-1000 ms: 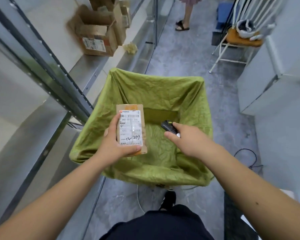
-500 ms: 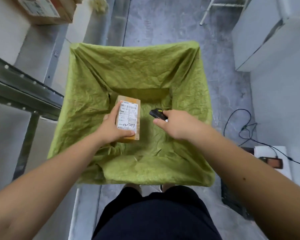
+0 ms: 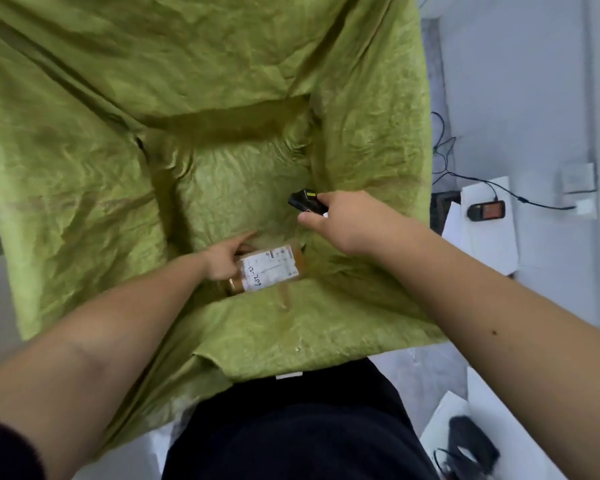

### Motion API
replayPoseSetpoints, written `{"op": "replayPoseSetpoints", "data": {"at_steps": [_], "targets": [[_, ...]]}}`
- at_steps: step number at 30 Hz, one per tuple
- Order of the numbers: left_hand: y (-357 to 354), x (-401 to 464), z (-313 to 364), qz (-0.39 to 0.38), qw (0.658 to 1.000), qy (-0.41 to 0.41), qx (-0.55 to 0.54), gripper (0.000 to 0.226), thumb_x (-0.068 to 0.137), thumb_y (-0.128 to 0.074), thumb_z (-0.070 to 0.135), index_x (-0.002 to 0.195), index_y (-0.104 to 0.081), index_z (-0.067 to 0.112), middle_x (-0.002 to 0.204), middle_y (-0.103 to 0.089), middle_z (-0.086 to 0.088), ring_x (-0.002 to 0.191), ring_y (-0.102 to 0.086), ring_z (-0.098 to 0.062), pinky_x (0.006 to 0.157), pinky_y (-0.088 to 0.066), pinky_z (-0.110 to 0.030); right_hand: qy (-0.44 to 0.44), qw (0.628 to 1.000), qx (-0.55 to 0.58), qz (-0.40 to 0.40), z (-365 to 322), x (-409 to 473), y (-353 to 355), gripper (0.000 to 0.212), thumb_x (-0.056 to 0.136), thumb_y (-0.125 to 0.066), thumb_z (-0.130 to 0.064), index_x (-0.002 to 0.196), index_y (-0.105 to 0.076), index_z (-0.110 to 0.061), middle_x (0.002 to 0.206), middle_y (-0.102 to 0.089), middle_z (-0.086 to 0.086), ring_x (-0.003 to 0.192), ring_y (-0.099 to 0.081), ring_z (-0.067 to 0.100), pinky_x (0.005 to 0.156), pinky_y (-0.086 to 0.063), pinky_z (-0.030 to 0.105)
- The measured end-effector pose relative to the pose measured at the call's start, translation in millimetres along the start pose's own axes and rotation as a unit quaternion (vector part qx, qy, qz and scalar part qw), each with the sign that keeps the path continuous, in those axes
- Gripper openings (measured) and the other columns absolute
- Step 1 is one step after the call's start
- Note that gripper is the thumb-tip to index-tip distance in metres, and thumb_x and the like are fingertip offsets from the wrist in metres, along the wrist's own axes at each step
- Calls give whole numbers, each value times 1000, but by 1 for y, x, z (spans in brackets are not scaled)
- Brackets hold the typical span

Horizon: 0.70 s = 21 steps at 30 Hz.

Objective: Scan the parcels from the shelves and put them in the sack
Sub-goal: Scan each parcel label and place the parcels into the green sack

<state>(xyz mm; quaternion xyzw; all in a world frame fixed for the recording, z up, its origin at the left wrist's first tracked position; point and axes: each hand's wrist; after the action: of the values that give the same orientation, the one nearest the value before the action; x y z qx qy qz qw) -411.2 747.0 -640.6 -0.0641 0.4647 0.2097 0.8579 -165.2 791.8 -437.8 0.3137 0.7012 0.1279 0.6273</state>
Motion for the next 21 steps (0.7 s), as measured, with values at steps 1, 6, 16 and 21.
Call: {"op": "replayPoseSetpoints", "data": {"at_steps": [1, 6, 16, 21], "targets": [[-5, 6, -5, -18, 1000, -2, 5, 105, 82, -71, -20, 166, -18, 13, 158, -46, -16, 140, -51, -24, 114, -43, -31, -5, 1000, -3, -4, 1, 3, -3, 56, 100, -48, -64, 134, -61, -21, 115, -67, 9, 107, -62, 32, 77, -41, 35], [-30, 21, -15, -20, 999, 4, 43, 76, 93, -68, -9, 160, -38, 11, 158, -47, -15, 124, -62, -25, 104, -48, -21, -18, 1000, 0, -10, 3, 8, -12, 59, 99, -48, -65, 140, -58, -24, 104, -61, 4, 93, -55, 27, 76, -39, 34], [-16, 25, 1, -34, 991, 75, 109, 86, 93, -76, 19, 164, -29, 29, 159, -48, -7, 136, -55, -27, 110, -49, -37, -27, 1000, 2, -10, -2, 9, -18, 61, 98, -48, -66, 142, -56, -25, 98, -56, -1, 88, -55, 24, 74, -44, 36], [0, 10, 18, 65, 978, 96, 174, 76, 97, -69, 43, 163, -32, 31, 157, -50, -8, 137, -53, -29, 104, -45, -32, -23, 1000, 6, 7, -7, -2, -17, 65, 98, -50, -66, 148, -51, -25, 114, -65, 5, 93, -57, 26, 78, -47, 37]]}}
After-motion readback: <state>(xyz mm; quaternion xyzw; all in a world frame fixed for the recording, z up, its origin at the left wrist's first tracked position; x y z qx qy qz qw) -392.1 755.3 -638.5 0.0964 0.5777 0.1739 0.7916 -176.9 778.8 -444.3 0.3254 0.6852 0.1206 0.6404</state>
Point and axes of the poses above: each hand's wrist, its own x-axis towards the middle knuckle, its own y-axis out of the back of the hand, z = x × y
